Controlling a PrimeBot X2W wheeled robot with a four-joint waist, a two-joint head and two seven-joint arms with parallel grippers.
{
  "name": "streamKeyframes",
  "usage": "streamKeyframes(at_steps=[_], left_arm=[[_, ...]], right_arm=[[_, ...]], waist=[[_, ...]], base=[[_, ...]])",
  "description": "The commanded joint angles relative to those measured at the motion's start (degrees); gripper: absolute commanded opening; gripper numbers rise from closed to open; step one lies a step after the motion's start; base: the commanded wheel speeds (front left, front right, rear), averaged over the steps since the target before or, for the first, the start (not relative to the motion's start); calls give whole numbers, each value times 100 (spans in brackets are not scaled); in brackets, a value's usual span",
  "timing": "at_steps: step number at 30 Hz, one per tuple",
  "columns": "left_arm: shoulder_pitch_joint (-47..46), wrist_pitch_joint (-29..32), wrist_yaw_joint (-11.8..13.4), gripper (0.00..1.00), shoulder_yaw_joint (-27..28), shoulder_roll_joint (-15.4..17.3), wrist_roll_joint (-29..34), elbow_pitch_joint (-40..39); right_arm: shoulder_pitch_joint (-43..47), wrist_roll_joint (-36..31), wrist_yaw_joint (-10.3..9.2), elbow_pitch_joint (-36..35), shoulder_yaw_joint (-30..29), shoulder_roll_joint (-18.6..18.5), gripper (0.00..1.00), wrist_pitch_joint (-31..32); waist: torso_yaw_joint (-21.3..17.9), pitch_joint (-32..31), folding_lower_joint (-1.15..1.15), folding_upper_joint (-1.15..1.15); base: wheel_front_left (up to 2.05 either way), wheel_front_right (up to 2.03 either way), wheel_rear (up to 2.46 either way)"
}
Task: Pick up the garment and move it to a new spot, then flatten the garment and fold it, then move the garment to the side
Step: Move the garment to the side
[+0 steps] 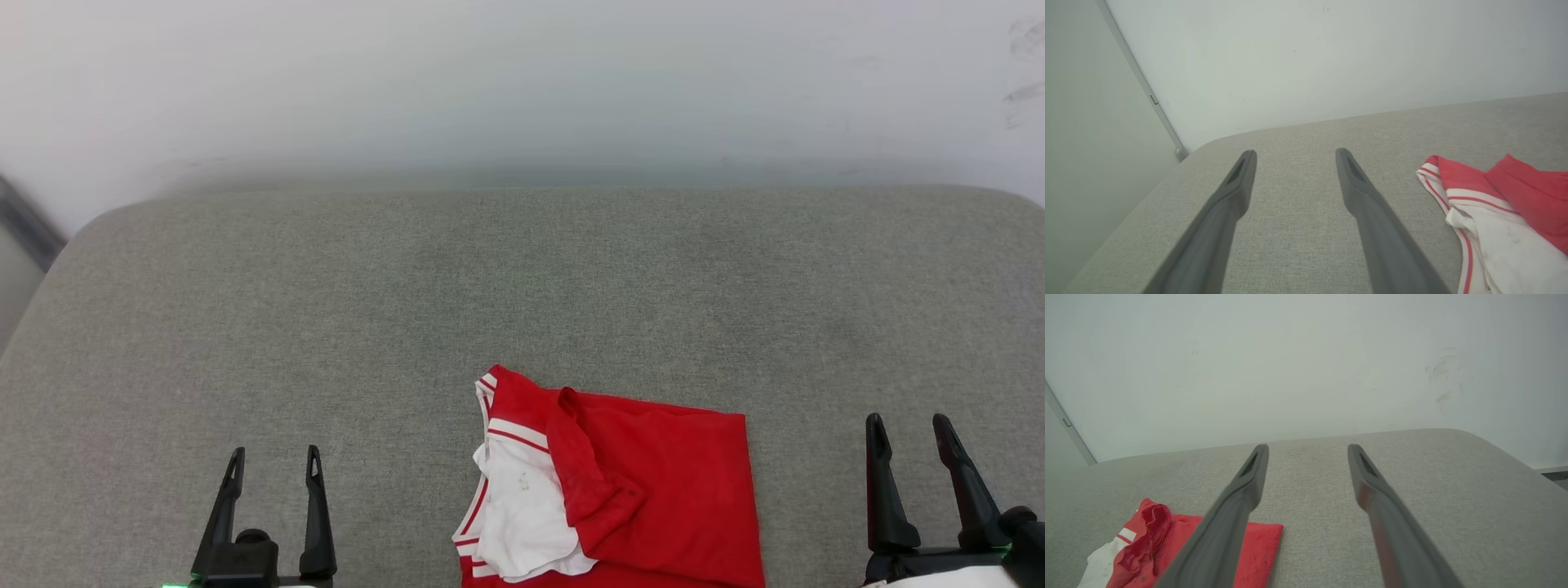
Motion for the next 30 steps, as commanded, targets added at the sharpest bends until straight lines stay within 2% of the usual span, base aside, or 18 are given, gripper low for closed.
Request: streamKeyframes(at_steps=[1, 11, 15, 19, 24, 27, 30], left_arm=[[77, -12, -25, 100, 20, -15, 33, -16], [63, -12, -72, 100, 72, -63, 58, -7], [16, -12, -81, 100, 79, -101, 55, 11], [-96, -12, -136, 100, 10, -147, 85, 51], [-217, -12, -182, 100, -34, -167, 99, 75], [-268, -12, -158, 100, -11, -178, 96, 75], [-305, -12, -152, 100, -1, -187, 96, 71]], right_arm=[[74, 12, -2, -30, 2, 13, 100, -9], [-116, -1, -2, 79, -18, 15, 100, -9], [-633, -48, -2, 63, -117, 15, 100, -9], [-1224, -510, -2, 40, -21, 12, 100, -9], [-1963, -576, -2, 343, 367, -599, 100, 216], [-2403, -243, -2, 433, 802, -1156, 100, 841], [-2710, 408, -2, 523, 1314, -1658, 100, 1881]], waist=[[0, 1, 0, 0], [34, 32, 0, 0], [45, 69, 0, 0], [120, 125, 0, 0], [171, 267, 0, 0], [166, 378, 0, 0], [162, 474, 0, 0]], base=[[0, 0, 0], [0, 0, 0], [0, 0, 0], [0, 0, 0], [0, 0, 0], [0, 0, 0], [0, 0, 0]])
